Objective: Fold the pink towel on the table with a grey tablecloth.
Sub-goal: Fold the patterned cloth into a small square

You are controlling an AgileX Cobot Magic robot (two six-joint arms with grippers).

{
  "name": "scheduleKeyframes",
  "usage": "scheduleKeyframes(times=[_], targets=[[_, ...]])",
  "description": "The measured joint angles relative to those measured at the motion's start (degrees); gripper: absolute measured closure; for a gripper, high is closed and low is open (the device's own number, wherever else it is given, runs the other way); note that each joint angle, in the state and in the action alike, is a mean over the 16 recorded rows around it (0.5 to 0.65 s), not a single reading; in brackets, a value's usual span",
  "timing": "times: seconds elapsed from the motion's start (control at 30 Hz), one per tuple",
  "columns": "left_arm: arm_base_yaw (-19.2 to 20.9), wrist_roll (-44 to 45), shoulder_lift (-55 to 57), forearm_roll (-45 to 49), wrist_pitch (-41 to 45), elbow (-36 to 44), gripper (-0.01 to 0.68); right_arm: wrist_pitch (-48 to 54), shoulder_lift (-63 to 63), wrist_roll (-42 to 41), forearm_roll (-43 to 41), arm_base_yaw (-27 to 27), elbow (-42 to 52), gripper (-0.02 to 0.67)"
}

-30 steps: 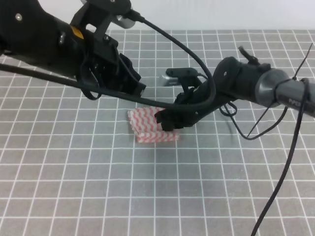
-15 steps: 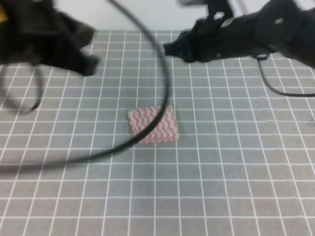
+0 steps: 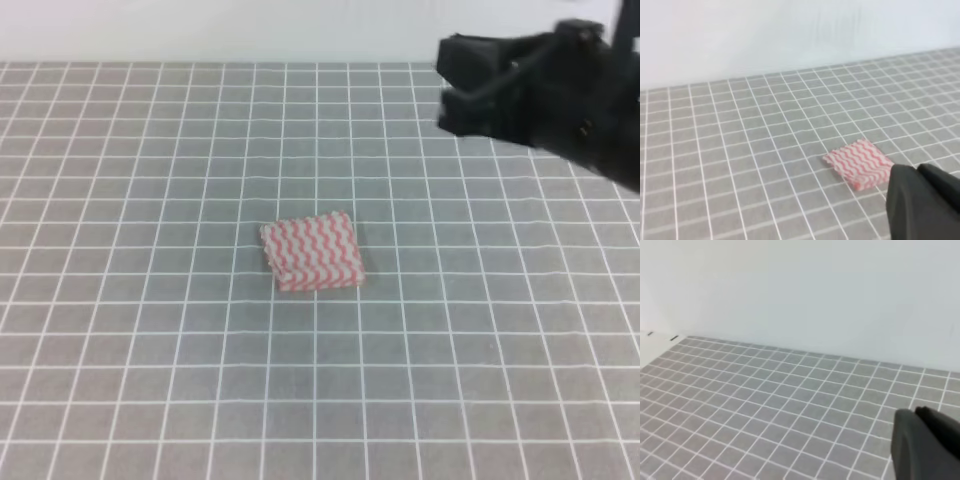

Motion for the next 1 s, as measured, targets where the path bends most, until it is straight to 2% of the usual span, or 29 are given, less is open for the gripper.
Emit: scheduleKeyframes(times=[0.17, 0.37, 1.0], targets=[[0.01, -2.65, -10.39, -0.06, 4.16, 4.49, 0.673, -1.48, -6.52, -0.04, 0.0, 1.27, 5.49, 0.665], [0.0, -3.94, -16.73, -0.51, 8.97, 6.6, 0.673, -1.5, -12.12, 0.0, 0.0, 1.78, 9.44, 0.665], [0.01, -4.18, -18.43, -0.91, 13.47, 7.04, 0.673, 1.04, -16.47, -0.9, -0.09, 1.79, 11.34, 0.665]])
